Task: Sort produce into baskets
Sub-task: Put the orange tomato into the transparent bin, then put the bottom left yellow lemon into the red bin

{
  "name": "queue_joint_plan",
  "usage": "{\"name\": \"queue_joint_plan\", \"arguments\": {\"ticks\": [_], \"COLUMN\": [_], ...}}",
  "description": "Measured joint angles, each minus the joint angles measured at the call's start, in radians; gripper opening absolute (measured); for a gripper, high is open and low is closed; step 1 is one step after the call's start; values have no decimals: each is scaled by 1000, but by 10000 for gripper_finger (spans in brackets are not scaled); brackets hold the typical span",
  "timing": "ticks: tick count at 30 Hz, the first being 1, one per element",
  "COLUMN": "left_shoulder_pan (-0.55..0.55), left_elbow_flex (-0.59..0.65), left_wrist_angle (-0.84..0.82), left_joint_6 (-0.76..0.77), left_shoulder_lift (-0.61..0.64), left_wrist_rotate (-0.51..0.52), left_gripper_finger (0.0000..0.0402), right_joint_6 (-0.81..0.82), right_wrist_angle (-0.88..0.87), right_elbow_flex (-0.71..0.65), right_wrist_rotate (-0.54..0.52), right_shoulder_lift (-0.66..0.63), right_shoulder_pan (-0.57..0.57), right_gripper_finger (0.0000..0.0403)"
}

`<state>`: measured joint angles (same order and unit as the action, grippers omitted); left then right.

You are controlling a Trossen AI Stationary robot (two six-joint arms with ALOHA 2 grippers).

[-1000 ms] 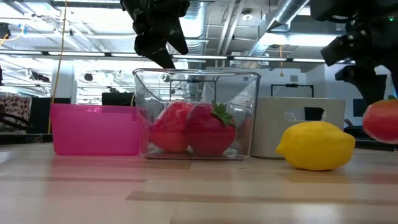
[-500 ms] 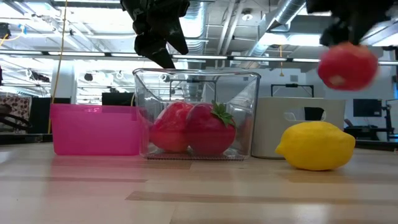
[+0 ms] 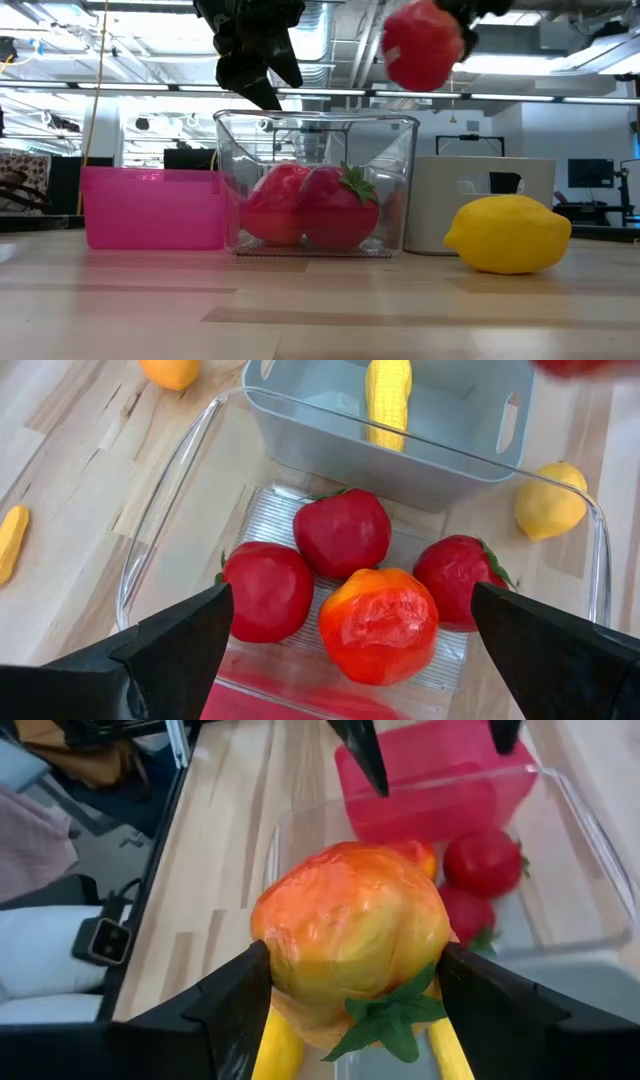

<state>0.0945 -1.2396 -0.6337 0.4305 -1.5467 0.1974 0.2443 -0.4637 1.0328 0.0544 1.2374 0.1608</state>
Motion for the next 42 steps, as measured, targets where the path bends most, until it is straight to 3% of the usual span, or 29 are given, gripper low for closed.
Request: {"name": "queue_joint_plan", "arguments": {"ticks": [13, 33, 42], "left_shoulder_pan": [0, 0, -8], "left_elbow_flex": [0, 0, 0], "left_wrist_angle": [-1, 1, -4], "left_joint_6": [0, 76, 76], "left_shoulder_lift": [0, 0, 0], "left_wrist_rotate": [0, -2, -84], "left_gripper_finger": [394, 394, 394], "right_joint_6": [-18, 39, 38], "right_wrist_angle": [285, 317, 317], "right_elbow_flex": [0, 0, 0], "right_wrist_rotate": [-2, 0, 0], "right_shoulder_lift": [225, 240, 240], "right_shoulder_pan": [-21, -40, -40], "right_gripper_finger": [295, 297, 367]}}
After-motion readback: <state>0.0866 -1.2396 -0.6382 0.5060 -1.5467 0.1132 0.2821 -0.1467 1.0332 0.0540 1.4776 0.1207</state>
